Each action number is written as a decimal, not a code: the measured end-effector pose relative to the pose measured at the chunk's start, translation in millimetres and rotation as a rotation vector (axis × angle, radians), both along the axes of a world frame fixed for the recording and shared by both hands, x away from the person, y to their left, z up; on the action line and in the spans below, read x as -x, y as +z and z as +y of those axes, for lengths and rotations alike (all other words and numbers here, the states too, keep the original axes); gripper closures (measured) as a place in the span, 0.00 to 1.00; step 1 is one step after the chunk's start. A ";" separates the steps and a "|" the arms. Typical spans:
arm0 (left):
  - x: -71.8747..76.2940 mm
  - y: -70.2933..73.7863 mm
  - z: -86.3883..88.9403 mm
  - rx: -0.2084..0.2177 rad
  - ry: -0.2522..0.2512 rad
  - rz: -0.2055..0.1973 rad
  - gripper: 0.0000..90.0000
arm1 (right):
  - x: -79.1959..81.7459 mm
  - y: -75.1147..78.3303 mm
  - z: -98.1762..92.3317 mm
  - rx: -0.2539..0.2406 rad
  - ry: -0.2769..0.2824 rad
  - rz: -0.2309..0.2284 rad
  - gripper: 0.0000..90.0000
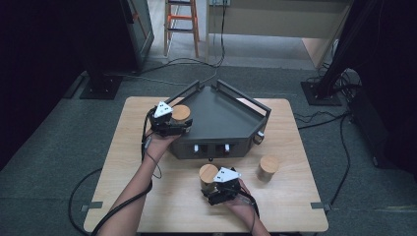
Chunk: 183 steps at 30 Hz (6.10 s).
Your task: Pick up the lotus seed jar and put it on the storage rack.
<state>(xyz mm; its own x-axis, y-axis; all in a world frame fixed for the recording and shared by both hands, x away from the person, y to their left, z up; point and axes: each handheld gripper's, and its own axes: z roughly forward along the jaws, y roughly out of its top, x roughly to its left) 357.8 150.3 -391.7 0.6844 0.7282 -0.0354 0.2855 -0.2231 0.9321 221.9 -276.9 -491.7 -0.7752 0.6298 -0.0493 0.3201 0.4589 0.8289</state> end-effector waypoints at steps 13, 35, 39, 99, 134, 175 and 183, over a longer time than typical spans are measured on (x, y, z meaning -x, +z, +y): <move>7.0 -4.1 12.8 0.039 0.017 0.011 0.13 | 0.1 -0.1 -0.1 -0.004 -0.003 0.002 0.03; 29.6 -7.1 25.7 0.026 0.035 -0.012 0.13 | 0.0 -0.1 0.3 -0.002 -0.005 0.002 0.03; 31.9 -9.0 28.7 0.031 0.025 -0.010 0.13 | -0.1 0.0 0.4 -0.003 -0.009 0.005 0.03; 90.9 -27.5 42.1 -0.023 0.056 -0.090 0.13 | 0.0 0.1 1.0 0.002 -0.005 0.001 0.03; 104.1 -47.7 45.0 -0.031 0.065 -0.068 0.13 | -0.4 0.1 0.5 0.002 -0.002 0.002 0.03; 123.7 -82.2 53.9 -0.002 0.079 -0.047 0.13 | -0.1 0.4 0.9 0.006 0.002 0.000 0.03; 127.6 -89.3 56.7 0.006 0.086 -0.038 0.13 | 0.4 0.2 1.3 0.008 0.002 -0.004 0.03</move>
